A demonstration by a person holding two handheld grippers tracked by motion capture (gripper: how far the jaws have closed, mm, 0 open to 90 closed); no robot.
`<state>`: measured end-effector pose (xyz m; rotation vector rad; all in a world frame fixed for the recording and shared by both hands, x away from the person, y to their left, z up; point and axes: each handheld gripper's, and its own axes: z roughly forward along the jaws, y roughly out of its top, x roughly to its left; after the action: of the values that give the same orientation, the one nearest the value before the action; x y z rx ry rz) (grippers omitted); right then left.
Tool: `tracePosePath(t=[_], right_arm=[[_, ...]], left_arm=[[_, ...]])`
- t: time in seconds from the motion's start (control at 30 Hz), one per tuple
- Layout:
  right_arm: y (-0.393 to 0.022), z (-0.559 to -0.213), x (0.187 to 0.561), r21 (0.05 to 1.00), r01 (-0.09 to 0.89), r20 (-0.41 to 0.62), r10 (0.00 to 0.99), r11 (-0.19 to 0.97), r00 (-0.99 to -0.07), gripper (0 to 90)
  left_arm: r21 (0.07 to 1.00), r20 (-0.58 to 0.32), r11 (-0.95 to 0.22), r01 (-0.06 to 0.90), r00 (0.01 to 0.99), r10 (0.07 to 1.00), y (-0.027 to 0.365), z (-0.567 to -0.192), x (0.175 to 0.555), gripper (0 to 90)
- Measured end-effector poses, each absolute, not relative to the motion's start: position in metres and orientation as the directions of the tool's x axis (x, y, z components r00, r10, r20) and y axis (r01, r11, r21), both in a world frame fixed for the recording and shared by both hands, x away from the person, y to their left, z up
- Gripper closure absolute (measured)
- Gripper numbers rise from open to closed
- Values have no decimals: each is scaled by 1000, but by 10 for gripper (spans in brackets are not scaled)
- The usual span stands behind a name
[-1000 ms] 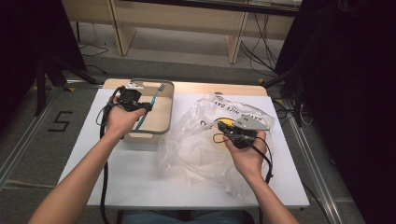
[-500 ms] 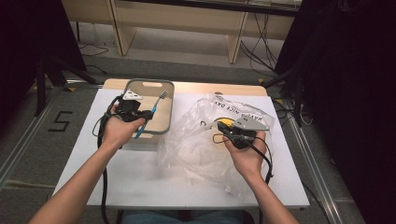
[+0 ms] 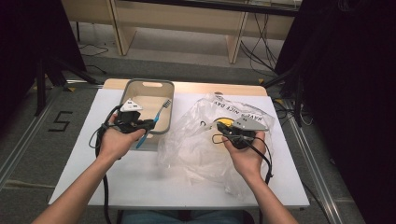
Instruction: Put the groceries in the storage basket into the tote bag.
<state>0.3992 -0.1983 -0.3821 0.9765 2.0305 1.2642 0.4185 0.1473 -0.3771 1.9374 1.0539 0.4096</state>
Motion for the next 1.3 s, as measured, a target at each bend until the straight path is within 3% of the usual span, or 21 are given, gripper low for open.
tracePosePath(t=[0.5, 1.3], right_arm=[[-198, -382, 399, 910, 293, -74, 808, 295, -584, 900], [-198, -382, 399, 908, 297, -72, 808, 295, -584, 900]], left_arm=[[822, -91, -323, 470, 667, 739, 132, -377, 379, 819], [792, -89, -417, 445, 762, 642, 89, -389, 352, 819]])
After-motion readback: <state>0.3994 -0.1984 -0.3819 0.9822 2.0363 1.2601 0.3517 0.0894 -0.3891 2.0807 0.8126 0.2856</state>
